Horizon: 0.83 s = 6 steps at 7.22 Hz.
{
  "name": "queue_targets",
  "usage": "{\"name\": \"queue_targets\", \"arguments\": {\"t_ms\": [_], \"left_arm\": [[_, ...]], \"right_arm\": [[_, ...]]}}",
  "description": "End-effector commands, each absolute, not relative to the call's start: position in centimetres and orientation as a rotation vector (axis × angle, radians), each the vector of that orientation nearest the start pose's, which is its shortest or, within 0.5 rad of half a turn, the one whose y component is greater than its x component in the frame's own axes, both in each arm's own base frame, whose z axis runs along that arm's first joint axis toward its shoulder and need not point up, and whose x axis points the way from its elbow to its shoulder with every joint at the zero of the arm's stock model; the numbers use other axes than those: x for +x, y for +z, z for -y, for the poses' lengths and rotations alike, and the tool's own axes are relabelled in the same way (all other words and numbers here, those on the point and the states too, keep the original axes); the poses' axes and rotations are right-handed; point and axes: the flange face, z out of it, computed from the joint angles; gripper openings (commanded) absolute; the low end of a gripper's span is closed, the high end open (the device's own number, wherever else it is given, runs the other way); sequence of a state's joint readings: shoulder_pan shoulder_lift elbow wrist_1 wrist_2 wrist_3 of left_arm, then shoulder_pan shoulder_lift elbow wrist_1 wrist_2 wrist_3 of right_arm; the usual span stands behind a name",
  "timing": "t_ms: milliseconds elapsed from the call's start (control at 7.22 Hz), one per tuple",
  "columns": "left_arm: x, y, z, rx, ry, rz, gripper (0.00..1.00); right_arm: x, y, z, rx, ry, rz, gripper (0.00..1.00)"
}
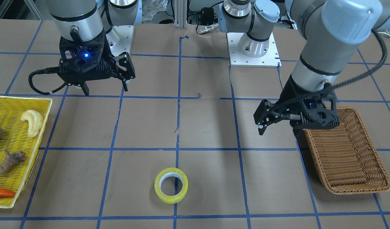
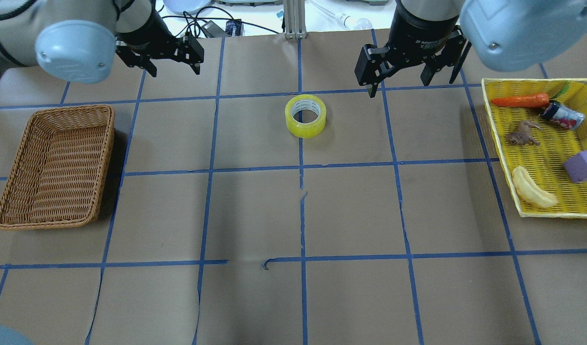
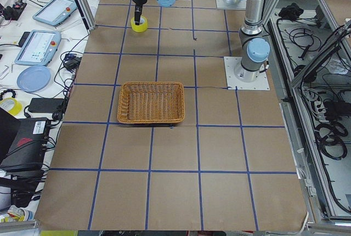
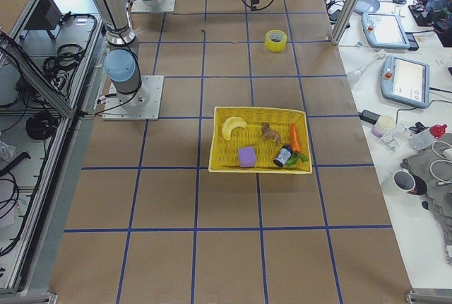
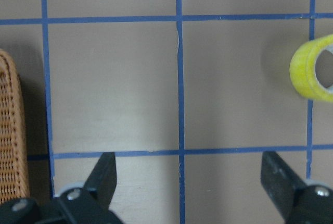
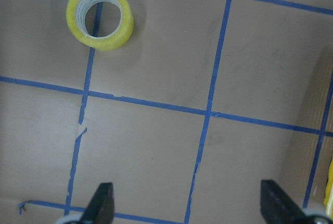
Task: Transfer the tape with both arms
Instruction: 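Reach the left gripper toward the tape roll on the table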
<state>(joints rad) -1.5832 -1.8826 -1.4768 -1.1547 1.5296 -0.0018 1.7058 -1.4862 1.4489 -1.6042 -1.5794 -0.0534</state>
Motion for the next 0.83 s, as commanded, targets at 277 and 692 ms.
{"name": "queue_targets", "arguments": {"t_ms": [277,692], "left_arm": [[-27.9,29.1,67.5,-0.089,-0.267,-3.271,1.00],[-30.5,23.1,68.6,-0.074,-0.249,-3.364,1.00]], "right_arm": [[20.2,53.2,51.4,-0.278,-0.174,-3.132,1.00],[20.0,52.8,51.2,-0.156,-0.145,-3.147,1.00]]}}
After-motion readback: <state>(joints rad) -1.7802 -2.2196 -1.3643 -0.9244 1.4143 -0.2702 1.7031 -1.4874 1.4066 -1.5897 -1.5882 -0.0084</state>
